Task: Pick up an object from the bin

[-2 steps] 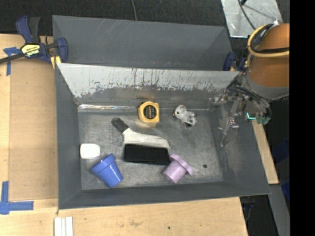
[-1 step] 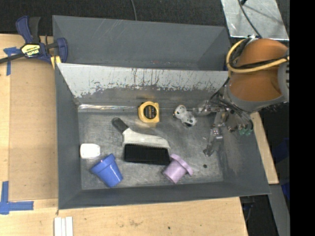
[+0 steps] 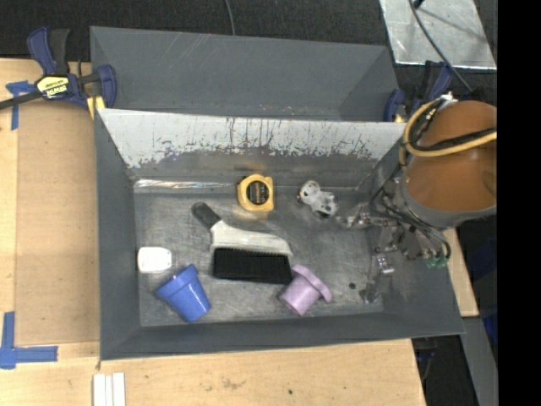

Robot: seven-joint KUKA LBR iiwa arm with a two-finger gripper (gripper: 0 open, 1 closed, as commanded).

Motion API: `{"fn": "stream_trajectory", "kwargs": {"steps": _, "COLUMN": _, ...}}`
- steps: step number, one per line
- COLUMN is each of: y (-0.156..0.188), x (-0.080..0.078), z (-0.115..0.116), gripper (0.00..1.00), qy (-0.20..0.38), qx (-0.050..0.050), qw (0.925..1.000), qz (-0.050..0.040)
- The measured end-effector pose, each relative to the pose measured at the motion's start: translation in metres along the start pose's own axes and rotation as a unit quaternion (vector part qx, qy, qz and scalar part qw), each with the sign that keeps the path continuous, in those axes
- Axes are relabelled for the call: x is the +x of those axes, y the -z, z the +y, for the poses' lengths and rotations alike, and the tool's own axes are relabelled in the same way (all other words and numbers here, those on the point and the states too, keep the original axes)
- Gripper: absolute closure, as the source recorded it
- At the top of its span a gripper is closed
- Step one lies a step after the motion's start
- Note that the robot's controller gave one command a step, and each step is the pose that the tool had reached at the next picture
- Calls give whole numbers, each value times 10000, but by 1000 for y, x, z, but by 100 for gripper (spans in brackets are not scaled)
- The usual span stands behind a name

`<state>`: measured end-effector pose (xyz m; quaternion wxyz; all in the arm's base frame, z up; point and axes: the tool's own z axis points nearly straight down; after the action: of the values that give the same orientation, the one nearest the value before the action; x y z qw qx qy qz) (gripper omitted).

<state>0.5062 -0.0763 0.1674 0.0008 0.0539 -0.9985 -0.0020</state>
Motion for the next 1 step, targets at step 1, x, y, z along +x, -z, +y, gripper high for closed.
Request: {"fn": "stream_trajectory", "kwargs": {"steps": 1, "y": -55, "x": -10, "z": 67, "gripper": 100, "qy": 750, "qx": 20, "qw": 9972, "qz": -11}}
